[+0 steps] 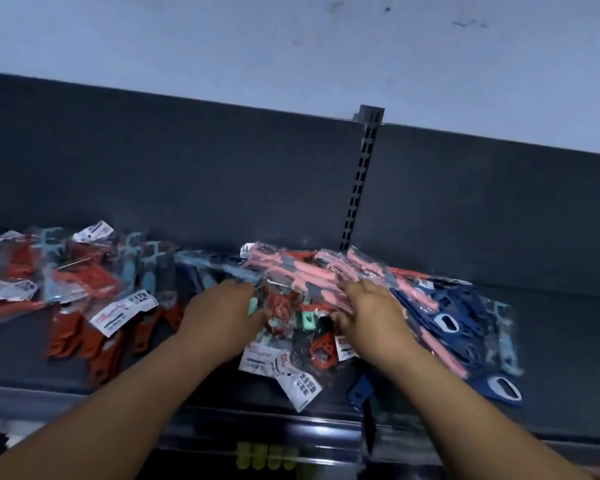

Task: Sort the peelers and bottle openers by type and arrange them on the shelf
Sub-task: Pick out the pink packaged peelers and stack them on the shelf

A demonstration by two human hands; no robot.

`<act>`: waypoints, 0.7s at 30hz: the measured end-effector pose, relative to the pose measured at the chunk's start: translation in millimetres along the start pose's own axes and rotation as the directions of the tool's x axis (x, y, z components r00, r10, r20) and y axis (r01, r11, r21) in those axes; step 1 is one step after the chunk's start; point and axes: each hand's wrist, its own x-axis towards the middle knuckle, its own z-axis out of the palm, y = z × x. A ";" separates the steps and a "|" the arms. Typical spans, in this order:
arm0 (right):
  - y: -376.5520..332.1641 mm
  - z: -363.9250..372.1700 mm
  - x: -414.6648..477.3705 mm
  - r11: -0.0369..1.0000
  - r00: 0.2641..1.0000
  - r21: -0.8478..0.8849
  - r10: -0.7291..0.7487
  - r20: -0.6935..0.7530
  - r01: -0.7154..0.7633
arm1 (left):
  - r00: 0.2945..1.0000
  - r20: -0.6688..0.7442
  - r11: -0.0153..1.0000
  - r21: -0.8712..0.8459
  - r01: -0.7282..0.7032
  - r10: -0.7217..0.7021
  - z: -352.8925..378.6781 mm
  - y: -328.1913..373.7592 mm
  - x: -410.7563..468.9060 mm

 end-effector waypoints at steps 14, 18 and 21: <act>-13.7 5.3 17.0 0.912 0.974 0.400 0.167 -0.155 -0.093 | 0.997 -0.033 0.818 -0.570 -0.079 0.074 -8.6 19.5 37.4; -31.1 5.8 20.7 0.852 0.972 0.523 0.138 -0.192 -0.018 | 0.941 0.336 0.259 -0.912 0.317 0.030 -13.1 35.8 43.5; -42.3 6.3 23.2 0.824 0.992 0.565 0.025 -0.120 0.047 | 0.916 0.402 -0.042 -0.915 0.402 0.005 -13.9 34.4 48.2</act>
